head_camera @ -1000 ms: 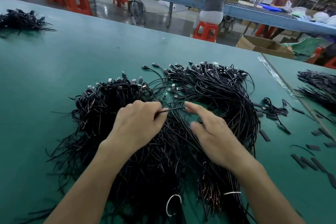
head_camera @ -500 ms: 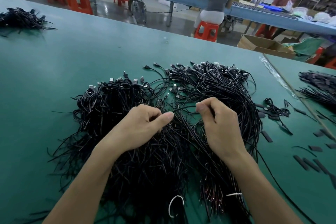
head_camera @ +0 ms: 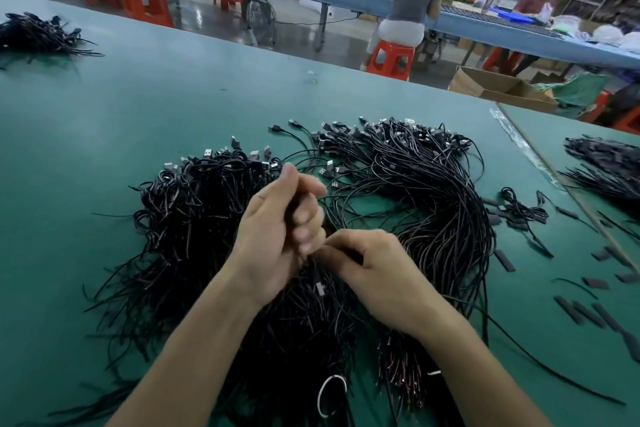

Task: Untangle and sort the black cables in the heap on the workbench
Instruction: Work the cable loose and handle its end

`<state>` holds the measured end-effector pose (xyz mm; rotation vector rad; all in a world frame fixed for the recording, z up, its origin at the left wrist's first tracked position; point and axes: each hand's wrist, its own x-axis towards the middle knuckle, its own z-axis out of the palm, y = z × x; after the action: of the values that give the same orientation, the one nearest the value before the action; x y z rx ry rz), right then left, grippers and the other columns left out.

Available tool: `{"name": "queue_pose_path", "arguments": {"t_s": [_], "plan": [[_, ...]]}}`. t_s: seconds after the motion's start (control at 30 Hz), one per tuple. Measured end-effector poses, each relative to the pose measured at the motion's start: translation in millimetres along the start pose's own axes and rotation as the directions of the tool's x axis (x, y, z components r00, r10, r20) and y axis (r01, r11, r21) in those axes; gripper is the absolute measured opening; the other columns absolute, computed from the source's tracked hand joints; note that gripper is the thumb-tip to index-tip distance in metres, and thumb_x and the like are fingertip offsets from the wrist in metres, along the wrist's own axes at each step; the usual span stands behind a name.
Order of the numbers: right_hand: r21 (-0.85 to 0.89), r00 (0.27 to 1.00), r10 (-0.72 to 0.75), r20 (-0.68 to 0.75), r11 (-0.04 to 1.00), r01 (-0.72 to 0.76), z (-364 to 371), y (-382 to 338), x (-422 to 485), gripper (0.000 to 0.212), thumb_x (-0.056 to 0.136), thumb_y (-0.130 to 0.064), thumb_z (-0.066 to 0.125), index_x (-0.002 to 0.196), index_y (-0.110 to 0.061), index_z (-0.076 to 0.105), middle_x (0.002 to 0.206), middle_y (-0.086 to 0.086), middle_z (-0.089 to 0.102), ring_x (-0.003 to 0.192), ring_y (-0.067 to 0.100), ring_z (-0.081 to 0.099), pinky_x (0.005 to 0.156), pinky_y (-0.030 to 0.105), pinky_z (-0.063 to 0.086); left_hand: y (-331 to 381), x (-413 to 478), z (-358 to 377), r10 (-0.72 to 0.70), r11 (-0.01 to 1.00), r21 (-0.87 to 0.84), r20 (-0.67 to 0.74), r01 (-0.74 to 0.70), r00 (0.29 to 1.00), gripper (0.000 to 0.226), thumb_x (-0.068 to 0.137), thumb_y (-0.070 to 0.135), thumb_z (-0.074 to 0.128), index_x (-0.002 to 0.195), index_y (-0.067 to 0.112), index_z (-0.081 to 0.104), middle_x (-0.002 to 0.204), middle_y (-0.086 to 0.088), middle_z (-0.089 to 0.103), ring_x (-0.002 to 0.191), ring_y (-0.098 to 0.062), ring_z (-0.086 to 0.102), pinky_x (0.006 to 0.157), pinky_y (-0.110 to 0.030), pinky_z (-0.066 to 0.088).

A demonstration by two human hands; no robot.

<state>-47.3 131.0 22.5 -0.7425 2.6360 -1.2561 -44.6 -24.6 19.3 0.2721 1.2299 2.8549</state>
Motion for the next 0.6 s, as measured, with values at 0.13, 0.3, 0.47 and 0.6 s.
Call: {"name": "queue_pose_path", "arguments": {"t_s": [0.13,0.3,0.47,0.6], "plan": [[-0.085,1.000,0.005,0.022,0.996,-0.003,-3,-4,-5,0.018,0.096,-0.026,0.062,0.081,-0.019,0.069,0.058,-0.013,0.054,0.047,0.006,0.044,0.044,0.023,0.036,-21,1,-16,0.238,0.858,0.482,-0.063,-0.179,0.969,0.038,0.098,0.037,0.044,0.090,0.014,0.074,0.073,-0.003,0.068,0.070,-0.018,0.068,0.064,-0.025,0.056],[-0.078,0.995,-0.050,-0.085,0.996,0.044,-21,-13,-2,0.018,0.095,-0.027,0.063,0.078,-0.025,0.068,0.070,-0.012,0.062,0.064,0.004,0.058,0.058,0.015,0.041,-20,-2,-16,0.024,0.604,0.795,0.051,-0.055,0.998,0.047,0.093,0.051,0.043,0.059,0.027,0.065,0.051,0.003,0.060,0.045,-0.011,0.055,0.046,-0.023,0.043],[0.134,0.977,-0.051,-0.207,0.988,0.080,-28,-11,2,0.018,0.086,-0.034,0.074,0.075,-0.022,0.067,0.059,-0.014,0.055,0.054,0.002,0.044,0.054,0.016,0.037,-8,-9,-4,-0.212,0.799,0.592,0.116,0.103,0.970,0.067,0.102,0.055,0.034,0.048,0.019,0.051,0.037,0.003,0.032,0.030,-0.009,0.026,0.036,-0.017,0.025],[0.329,0.985,0.023,-0.170,0.944,0.035,-21,-10,2,0.024,0.083,-0.046,0.063,0.079,-0.024,0.071,0.059,-0.005,0.050,0.053,0.014,0.037,0.048,0.035,0.031,8,-13,-5,-0.319,0.929,0.282,0.274,0.241,0.907,0.056,0.101,0.049,0.046,0.055,0.016,0.049,0.041,0.008,0.035,0.031,-0.004,0.029,0.035,-0.017,0.025]]}}
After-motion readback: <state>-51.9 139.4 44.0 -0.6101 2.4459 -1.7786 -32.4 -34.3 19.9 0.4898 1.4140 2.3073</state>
